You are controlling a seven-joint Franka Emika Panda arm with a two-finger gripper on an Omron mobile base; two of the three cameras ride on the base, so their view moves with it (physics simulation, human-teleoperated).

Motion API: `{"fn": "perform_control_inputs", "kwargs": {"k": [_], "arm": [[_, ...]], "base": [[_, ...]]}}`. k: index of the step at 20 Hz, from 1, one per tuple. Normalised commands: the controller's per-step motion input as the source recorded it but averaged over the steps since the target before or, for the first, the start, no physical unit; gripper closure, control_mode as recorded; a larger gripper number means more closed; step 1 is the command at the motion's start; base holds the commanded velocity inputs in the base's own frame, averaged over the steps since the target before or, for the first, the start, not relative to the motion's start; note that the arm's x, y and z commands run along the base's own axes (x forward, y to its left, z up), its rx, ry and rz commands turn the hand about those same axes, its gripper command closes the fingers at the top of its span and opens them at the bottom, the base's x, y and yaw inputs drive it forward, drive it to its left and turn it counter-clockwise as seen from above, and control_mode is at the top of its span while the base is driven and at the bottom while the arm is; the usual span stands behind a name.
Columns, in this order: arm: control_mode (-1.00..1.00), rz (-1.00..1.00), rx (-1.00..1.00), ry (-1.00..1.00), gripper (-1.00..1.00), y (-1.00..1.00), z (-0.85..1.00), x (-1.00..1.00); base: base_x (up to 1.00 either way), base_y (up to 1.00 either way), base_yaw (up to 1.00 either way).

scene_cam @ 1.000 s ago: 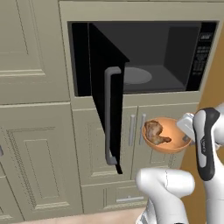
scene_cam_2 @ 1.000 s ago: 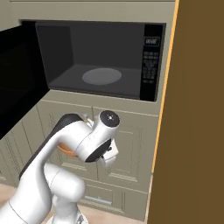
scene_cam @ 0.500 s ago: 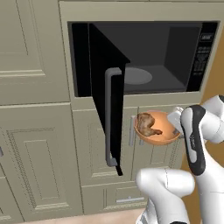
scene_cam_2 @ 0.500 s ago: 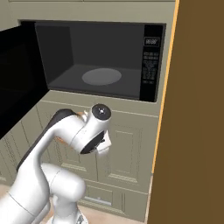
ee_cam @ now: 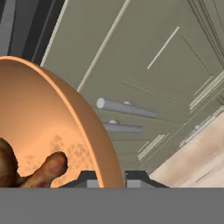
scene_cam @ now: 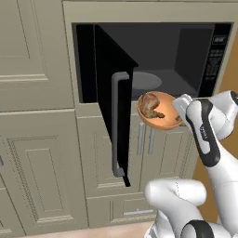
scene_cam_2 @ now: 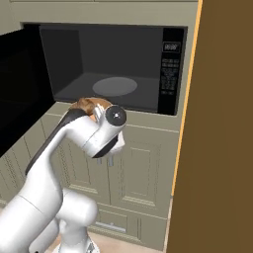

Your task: Remove the peach from the bowl and place it on the small plate. Then place the bowl with only the chicken drumstick in the microwave, close the door, and press the start button to microwave the chicken drumstick.

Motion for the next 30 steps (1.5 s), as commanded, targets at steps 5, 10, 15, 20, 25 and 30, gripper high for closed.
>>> {"fn": "perform_control_inputs", "kwargs": {"k": [5, 10, 15, 20, 25, 30], "arm": [[-1.0, -0.07, 0.07, -0.06, 1.0, -0.01, 0.76, 0.51], [-1.0, -0.18, 0.0, 0.01, 1.0, 0.08, 0.56, 0.69], [-1.0, -0.04, 0.0, 0.13, 1.0, 0.07, 0.04, 0.91], [-1.0, -0.01, 0.0, 0.03, 1.0, 0.0, -0.01, 0.36], [-1.0, -0.02, -0.01, 0.01, 1.0, 0.02, -0.02, 0.42], [-1.0, -0.09, 0.0, -0.01, 1.0, 0.01, -0.06, 0.5]], "base": [[0.0, 0.0, 0.0], [0.0, 0.0, 0.0], [0.0, 0.0, 0.0], [0.0, 0.0, 0.0], [0.0, 0.0, 0.0], [0.0, 0.0, 0.0]]}}
